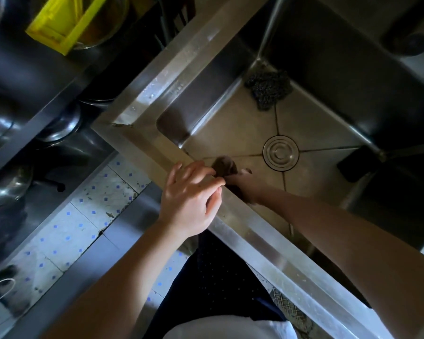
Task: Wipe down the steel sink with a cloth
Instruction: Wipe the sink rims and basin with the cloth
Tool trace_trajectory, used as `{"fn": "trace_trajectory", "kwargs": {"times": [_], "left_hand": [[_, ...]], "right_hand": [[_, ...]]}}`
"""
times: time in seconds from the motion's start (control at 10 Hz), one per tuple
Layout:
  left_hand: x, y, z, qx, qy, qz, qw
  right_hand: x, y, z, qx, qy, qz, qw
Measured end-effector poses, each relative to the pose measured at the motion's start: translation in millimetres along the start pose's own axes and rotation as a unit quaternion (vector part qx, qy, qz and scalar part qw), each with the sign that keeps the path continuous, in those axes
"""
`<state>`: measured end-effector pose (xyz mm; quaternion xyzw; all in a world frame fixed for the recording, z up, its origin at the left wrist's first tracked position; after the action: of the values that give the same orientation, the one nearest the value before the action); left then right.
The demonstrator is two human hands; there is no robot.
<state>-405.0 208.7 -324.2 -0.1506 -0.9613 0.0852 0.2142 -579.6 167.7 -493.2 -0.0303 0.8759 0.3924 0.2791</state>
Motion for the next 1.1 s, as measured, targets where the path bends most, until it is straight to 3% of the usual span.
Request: {"fn": "trace_trajectory", "kwargs": {"times": [0.1,0.3,0.6,0.7,0.8,1.0,1.1], "left_hand": [[-1.2,0.0,0.9,0.013,-0.001,0.008,1.0],[-1.4,0.7,3.0,0.04,-0.008,0.013,0.999],[-1.2,1.1,2.6,0.023,-0.023,0.031,0.999],[-1.7,2.0,2.8,0.01,-0.031,0.023,0.999],[-1.6,1.7,2.7,0.004,-0.038,0.017,0.999],[-1.2,3.4,3.2,0.008,-0.053,0.019,0.998],[0.4,3.4,2.1,0.0,-0.057,0.014,0.998]], "right_hand": [[39.6,37.9,4.1,-0.011,0.124,-0.088,0.988],[88.5,74.0,9.8,-0.026,0.121,-0.091,0.988],[10.9,12.9,2.3,0.031,0.036,-0.044,0.998],[-22.9,-8.4,-1.0,0.056,-0.059,-0.03,0.996],[-29.9,-16.8,-0.4,0.046,-0.047,-0.016,0.998],[22.3,19.5,6.9,0.005,0.102,-0.104,0.989],[59.9,47.1,9.3,0.023,0.153,-0.146,0.977]]}}
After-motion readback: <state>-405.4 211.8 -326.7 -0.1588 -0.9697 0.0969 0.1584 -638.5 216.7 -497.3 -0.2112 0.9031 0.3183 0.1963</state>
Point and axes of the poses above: each hand's wrist, its own y-axis away from the middle knuckle, its own z-axis out of the palm, x = y × z, the point moved 2 cm from there along -y, towards the middle knuckle, and after that the axes turned 8 degrees about x, right-handed, at the moved point
